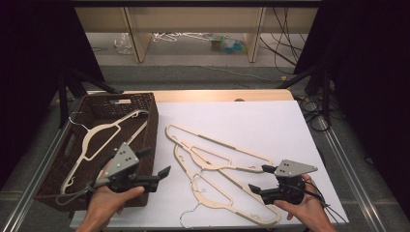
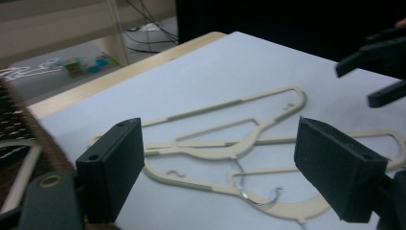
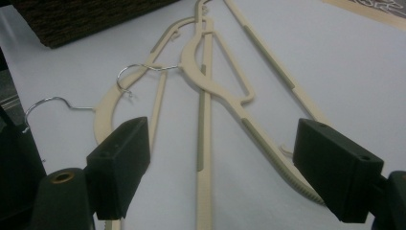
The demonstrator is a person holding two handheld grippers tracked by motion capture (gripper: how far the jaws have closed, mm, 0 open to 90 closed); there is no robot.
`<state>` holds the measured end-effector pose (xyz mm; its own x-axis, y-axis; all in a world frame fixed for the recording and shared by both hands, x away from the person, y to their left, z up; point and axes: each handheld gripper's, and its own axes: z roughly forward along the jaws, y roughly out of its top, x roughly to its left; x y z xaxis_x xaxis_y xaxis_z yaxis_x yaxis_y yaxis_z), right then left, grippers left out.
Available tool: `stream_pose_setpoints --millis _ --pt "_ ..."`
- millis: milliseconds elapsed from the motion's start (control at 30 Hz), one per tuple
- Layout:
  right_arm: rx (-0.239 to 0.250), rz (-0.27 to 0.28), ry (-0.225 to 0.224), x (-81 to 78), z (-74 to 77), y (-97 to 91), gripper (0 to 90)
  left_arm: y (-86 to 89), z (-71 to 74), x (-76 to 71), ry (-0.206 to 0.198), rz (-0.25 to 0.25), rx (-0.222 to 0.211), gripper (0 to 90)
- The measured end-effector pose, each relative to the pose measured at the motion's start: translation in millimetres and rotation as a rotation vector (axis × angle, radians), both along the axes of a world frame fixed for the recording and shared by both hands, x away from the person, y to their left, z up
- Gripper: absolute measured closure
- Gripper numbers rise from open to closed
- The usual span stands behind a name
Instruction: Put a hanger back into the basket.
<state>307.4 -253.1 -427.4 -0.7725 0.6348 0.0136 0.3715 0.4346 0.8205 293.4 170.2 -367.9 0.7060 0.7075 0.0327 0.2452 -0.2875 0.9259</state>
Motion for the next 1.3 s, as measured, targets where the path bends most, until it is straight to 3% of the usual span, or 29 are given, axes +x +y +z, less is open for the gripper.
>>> stream_pose_setpoints --millis 100,233,300,400,533,600,667,800,900,933,1000,1100,1300 --pt "0.000 0.002 0.003 0.3 -0.8 -0.4 21.0 -12.5 -8.5 -4.9 0.004 -0.027 0.012 17.7" --pt "0.007 -0.003 -0.006 0.0 -0.2 -0.4 21.1 -23.7 -21.2 -9.3 0.063 -0.050 -0.047 18.3" --pt "0.008 -0.001 -0.007 -0.2 -0.1 -0.3 21.1 -28.4 -27.0 -11.6 0.044 -0.061 -0.011 18.5" --pt "0.009 0.002 -0.017 -0.3 0.0 0.0 21.0 -33.6 -35.8 -15.8 0.061 -0.087 -0.010 18.5" --pt "0.005 0.000 -0.010 -0.9 -0.2 1.3 21.3 -35.8 -46.1 -18.2 0.045 -0.104 0.030 18.5" --pt "0.001 0.000 -0.027 -0.2 -0.2 0.3 21.6 -36.0 -49.6 -19.1 0.059 -0.103 0.026 18.3" --pt "0.002 -0.002 -0.010 0.1 -0.5 -0.2 22.1 -36.2 -53.4 -22.0 0.067 -0.098 0.004 18.2" --pt "-0.023 -0.001 -0.010 5.2 -4.6 -1.0 23.2 -35.6 -61.1 -26.1 0.035 -0.112 0.052 18.2" --pt "-0.048 -0.002 -0.009 14.0 -7.8 -0.6 25.4 -36.2 -65.5 -29.8 0.050 -0.104 0.062 18.2" --pt "-0.054 -0.008 -0.005 17.1 -8.5 0.1 25.7 -37.1 -66.8 -32.1 0.060 -0.099 0.042 18.1" --pt "-0.067 -0.013 0.001 24.1 -11.0 2.5 26.2 -35.8 -66.3 -33.7 0.044 -0.100 0.054 18.1" --pt "-0.099 -0.004 0.021 36.4 -16.2 6.4 28.7 -35.0 -67.8 -33.9 0.048 -0.096 0.036 18.1" --pt "-0.161 0.024 0.086 61.5 -28.9 18.8 35.1 -34.7 -72.6 -32.8 0.042 -0.096 0.063 18.1"
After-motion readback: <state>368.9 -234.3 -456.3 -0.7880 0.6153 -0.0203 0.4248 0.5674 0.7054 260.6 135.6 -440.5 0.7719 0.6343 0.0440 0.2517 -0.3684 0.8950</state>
